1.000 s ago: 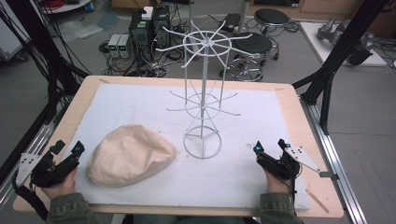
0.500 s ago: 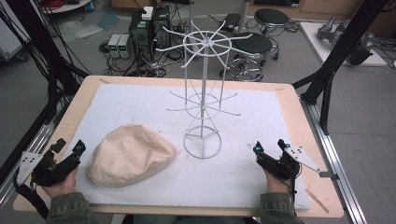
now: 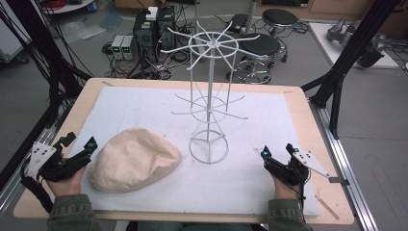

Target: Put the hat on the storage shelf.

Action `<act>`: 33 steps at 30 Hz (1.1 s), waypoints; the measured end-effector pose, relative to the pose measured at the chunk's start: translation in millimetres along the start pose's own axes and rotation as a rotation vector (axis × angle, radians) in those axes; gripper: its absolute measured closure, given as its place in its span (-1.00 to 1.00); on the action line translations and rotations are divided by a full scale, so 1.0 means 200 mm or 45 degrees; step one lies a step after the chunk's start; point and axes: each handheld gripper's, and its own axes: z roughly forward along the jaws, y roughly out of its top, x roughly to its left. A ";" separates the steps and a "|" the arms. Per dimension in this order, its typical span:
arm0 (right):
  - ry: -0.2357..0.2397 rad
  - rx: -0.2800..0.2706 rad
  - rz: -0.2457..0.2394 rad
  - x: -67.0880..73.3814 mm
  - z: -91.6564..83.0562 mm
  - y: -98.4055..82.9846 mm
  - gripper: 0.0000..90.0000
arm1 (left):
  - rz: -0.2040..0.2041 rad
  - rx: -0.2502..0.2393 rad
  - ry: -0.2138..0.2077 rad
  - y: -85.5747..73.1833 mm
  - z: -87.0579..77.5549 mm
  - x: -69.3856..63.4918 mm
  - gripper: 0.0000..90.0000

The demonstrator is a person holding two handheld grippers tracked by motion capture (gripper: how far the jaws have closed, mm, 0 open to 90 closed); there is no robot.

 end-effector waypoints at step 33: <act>0.004 0.003 -0.009 0.00 0.00 0.00 -0.76 | 0.049 0.325 -0.268 0.15 0.19 0.01 -0.49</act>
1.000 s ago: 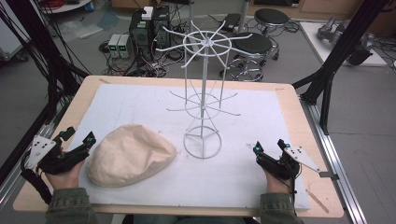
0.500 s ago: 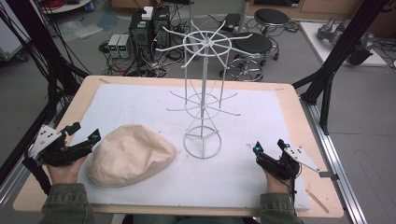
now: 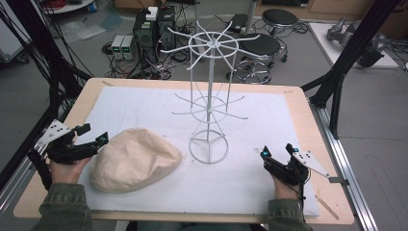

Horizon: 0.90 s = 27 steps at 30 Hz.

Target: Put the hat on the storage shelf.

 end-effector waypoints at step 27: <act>0.008 0.002 0.000 0.00 0.00 0.00 -0.76 | 0.065 0.251 -0.120 -0.04 0.18 -0.01 -0.47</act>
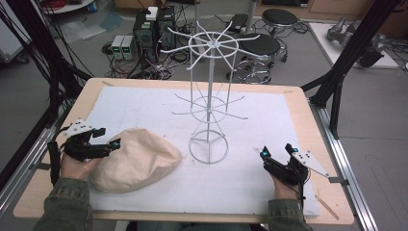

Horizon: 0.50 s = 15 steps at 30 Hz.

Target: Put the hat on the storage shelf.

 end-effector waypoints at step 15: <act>0.017 0.011 -0.006 0.00 0.01 0.00 -0.75 | 0.065 0.191 -0.008 -0.03 0.12 0.01 -0.47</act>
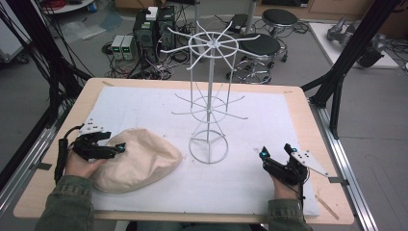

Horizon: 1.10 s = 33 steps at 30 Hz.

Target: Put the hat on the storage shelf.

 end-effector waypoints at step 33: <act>0.023 -0.012 0.034 -0.01 -0.01 0.00 -0.75 | 0.169 0.349 0.131 0.00 0.10 -0.07 0.68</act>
